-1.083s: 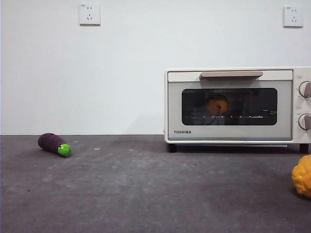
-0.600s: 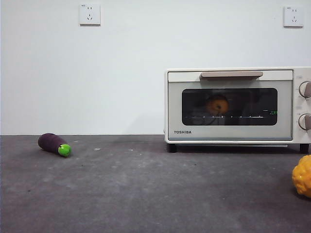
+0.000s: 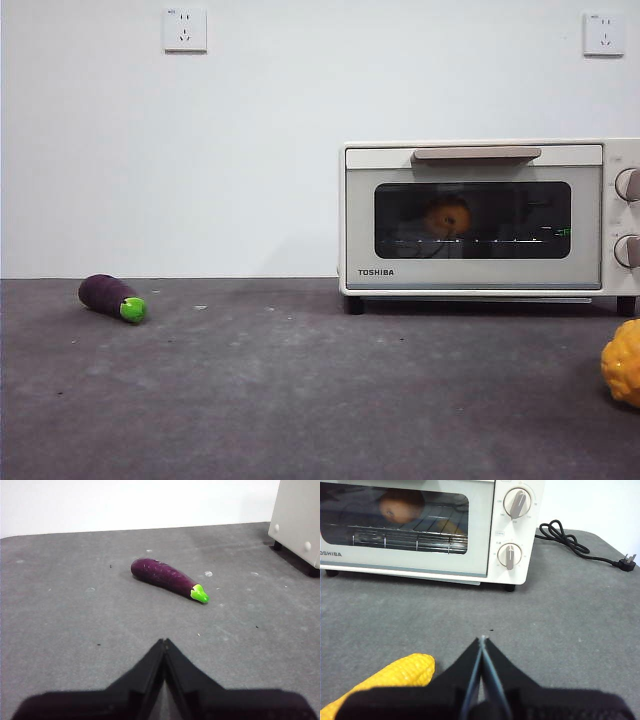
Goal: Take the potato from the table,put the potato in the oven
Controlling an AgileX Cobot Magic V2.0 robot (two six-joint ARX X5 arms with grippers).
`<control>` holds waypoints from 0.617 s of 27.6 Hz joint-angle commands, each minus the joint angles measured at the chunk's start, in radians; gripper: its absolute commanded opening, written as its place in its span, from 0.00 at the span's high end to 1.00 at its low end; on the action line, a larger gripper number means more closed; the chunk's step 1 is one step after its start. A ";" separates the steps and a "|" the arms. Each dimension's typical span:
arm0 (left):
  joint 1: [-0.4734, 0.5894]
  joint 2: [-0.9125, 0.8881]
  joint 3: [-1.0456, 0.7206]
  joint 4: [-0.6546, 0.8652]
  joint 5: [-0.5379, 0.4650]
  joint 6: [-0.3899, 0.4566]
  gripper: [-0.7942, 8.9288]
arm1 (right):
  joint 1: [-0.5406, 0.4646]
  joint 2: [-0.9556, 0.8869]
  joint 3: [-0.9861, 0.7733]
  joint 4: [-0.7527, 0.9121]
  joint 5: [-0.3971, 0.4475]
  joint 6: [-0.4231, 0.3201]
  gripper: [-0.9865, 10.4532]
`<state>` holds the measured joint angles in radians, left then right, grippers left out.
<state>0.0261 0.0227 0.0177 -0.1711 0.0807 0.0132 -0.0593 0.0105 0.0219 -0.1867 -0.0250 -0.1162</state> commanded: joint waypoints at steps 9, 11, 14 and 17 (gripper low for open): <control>0.003 0.000 -0.010 0.008 -0.002 -0.010 0.92 | 0.000 -0.003 -0.008 0.001 -0.002 0.094 0.91; 0.003 0.000 -0.010 0.008 -0.002 -0.010 0.92 | 0.000 -0.003 -0.008 0.002 -0.002 0.093 0.91; 0.003 0.000 -0.010 0.008 -0.002 -0.010 0.92 | 0.000 -0.003 -0.008 0.002 0.001 0.093 0.91; 0.003 0.000 -0.010 0.008 -0.002 -0.010 0.92 | 0.000 -0.003 -0.008 0.002 0.001 0.093 0.91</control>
<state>0.0261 0.0235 0.0177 -0.1711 0.0807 0.0135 -0.0593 0.0105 0.0219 -0.1867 -0.0254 -0.0364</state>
